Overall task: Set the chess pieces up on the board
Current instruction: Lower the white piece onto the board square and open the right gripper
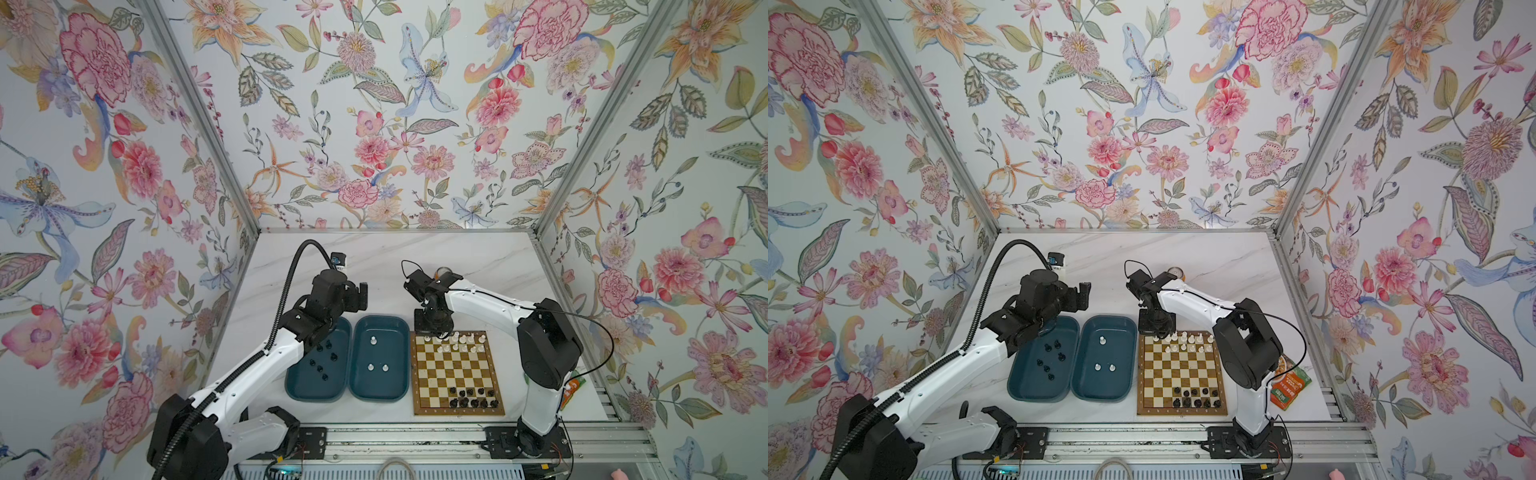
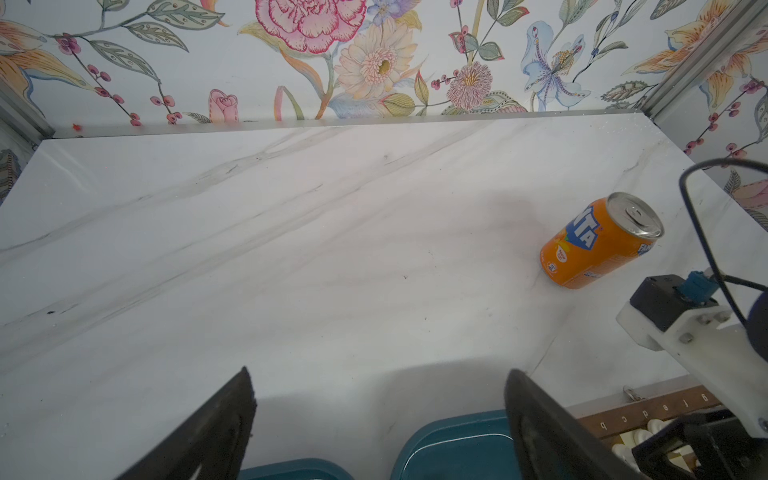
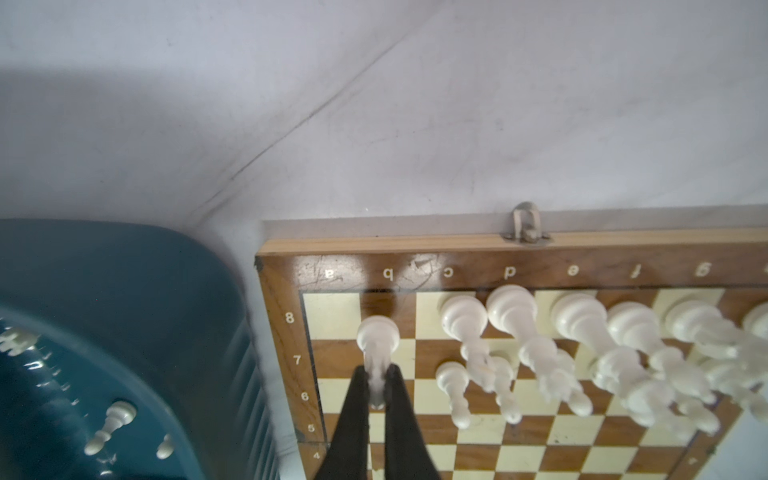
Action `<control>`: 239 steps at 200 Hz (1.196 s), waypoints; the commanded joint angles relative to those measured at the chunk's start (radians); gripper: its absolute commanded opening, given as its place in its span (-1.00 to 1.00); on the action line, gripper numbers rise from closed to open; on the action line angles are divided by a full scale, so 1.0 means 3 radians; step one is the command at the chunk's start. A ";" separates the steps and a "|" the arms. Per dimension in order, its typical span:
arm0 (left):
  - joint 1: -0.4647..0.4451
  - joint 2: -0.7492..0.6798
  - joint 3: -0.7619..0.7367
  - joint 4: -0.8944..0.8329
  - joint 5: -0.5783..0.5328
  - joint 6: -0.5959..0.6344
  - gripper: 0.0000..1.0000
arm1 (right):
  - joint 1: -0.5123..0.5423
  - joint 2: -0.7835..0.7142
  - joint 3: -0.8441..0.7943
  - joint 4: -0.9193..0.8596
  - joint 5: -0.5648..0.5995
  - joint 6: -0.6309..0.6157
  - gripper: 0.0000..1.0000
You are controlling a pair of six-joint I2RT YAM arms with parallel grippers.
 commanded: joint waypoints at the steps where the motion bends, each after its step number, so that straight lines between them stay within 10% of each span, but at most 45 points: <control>1: -0.0011 0.0018 0.0106 -0.0067 -0.0090 0.0074 0.89 | -0.0029 0.0105 -0.0033 -0.0011 -0.0011 -0.0014 -0.91; 239: -0.0010 -0.0067 0.0047 -0.0093 -0.0243 0.0095 0.90 | -0.0033 -0.0133 0.0165 -0.0087 0.0036 -0.0070 -0.38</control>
